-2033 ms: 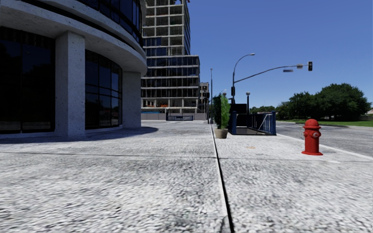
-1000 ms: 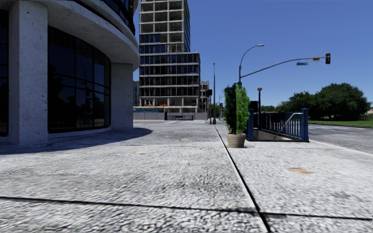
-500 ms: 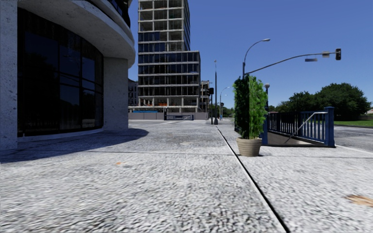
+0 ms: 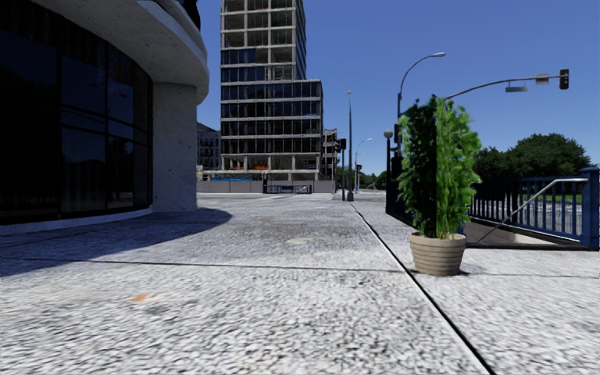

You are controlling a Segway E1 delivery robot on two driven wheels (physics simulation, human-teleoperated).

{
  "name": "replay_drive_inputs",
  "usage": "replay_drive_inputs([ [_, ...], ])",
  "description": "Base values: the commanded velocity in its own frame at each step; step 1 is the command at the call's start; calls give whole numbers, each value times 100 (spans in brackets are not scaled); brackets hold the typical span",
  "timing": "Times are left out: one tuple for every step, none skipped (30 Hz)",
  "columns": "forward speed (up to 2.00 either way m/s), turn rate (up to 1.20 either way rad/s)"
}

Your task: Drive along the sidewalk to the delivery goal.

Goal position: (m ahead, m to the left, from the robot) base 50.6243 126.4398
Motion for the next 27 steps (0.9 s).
replay_drive_inputs([
  [200,0],
  [200,0],
  [200,0],
  [200,0],
  [200,0],
  [200,0],
  [200,0],
  [200,0],
  [200,0],
  [200,0],
  [200,0],
  [200,0],
  [200,0],
  [200,0],
  [200,0],
  [200,0],
  [200,0],
  [200,0],
  [200,0],
  [200,0],
  [200,0],
  [200,0],
  [200,0],
  [200,0],
  [200,0],
  [200,0],
  [200,0],
])
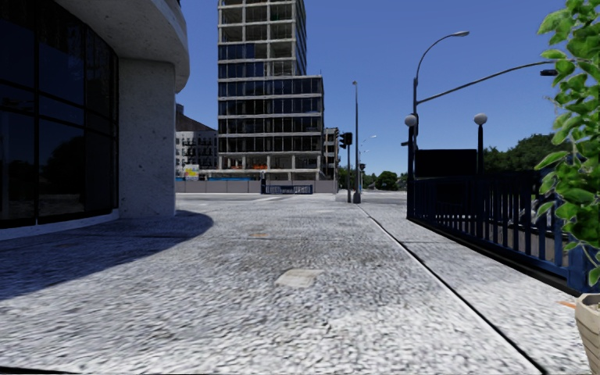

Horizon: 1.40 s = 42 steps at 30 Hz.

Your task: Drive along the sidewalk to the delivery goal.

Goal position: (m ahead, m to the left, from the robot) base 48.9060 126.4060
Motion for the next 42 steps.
replay_drive_inputs([
  [200,0],
  [200,0],
  [200,0],
  [200,0],
  [200,0],
  [200,0],
  [200,0],
  [200,0],
  [200,0],
  [200,0],
  [200,0],
  [200,0],
  [200,0],
  [200,0],
  [200,0],
  [200,0],
  [200,0],
  [200,0],
  [200,0],
  [200,0],
  [200,0],
  [200,0],
  [200,0],
  [200,0],
  [200,0],
  [200,0],
  [200,0],
  [200,0],
  [200,0],
  [200,0],
  [200,0],
  [200,0],
  [200,0],
  [200,0],
  [200,0],
  [200,0],
  [200,0],
  [200,0],
  [200,0],
  [200,0],
  [200,0],
  [200,0],
])
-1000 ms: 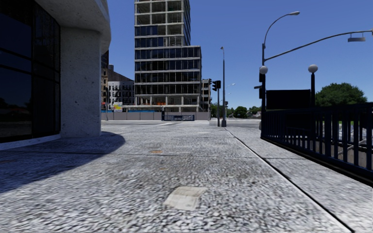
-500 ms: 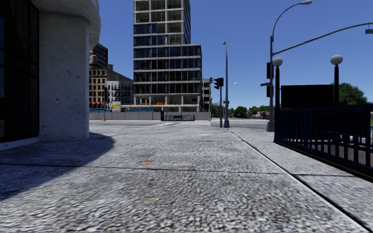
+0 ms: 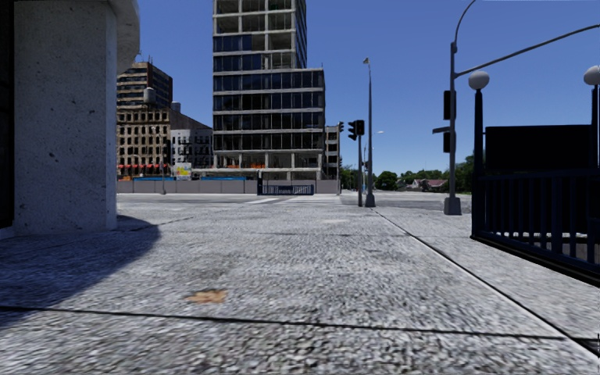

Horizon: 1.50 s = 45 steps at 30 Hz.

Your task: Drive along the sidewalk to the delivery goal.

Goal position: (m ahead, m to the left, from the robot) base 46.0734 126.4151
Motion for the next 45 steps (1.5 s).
replay_drive_inputs([
  [200,0],
  [200,0],
  [200,0],
  [200,0],
  [200,0],
  [200,0],
  [200,0],
  [200,0],
  [200,0],
  [200,0],
  [200,0],
  [200,0],
  [200,0],
  [200,0],
  [200,0],
  [200,0],
  [200,0],
  [200,0],
  [200,0],
  [200,0],
  [200,0],
  [200,0],
  [200,0],
  [200,0],
  [200,0],
  [200,0],
  [200,0],
  [200,0],
  [200,0],
  [200,0],
  [200,0],
  [200,0],
  [200,0],
  [200,0],
  [200,0],
  [200,0],
  [200,0],
  [200,0],
  [200,0],
  [200,0],
  [200,0],
  [200,0],
  [200,0],
  [200,0],
  [200,0],
])
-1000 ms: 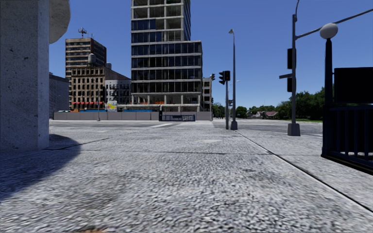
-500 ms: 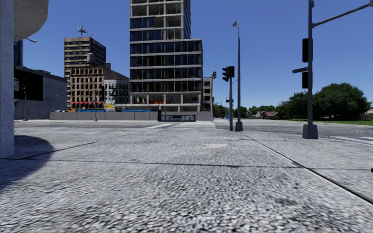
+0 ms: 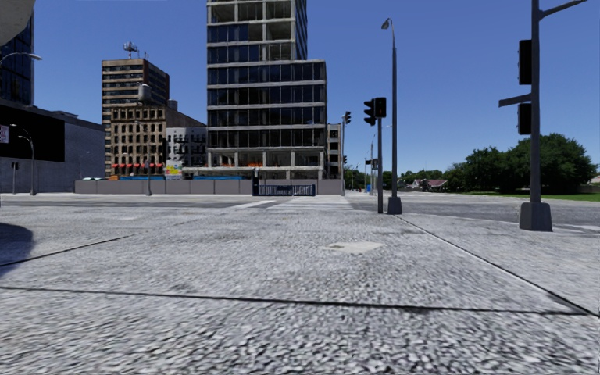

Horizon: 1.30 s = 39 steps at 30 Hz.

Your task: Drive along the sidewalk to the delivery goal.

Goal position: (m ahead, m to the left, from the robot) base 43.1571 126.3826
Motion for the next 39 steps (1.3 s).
replay_drive_inputs([
  [200,0],
  [200,0],
  [200,0],
  [200,0],
  [200,0],
  [200,0],
  [200,0],
  [200,0],
  [200,0],
  [200,0],
  [200,0],
  [200,0],
  [200,0],
  [200,0],
  [200,0],
  [200,0],
  [200,0],
  [200,0],
  [200,0],
  [200,0],
  [200,0],
  [200,0],
  [200,0],
  [200,0],
  [200,0],
  [200,0],
  [200,0],
  [200,0],
  [200,0],
  [200,-28],
  [200,-120],
  [200,-120],
  [200,-120],
  [200,-120],
  [200,-120],
  [200,-117],
  [200,-41],
  [200,-41],
  [200,-1],
])
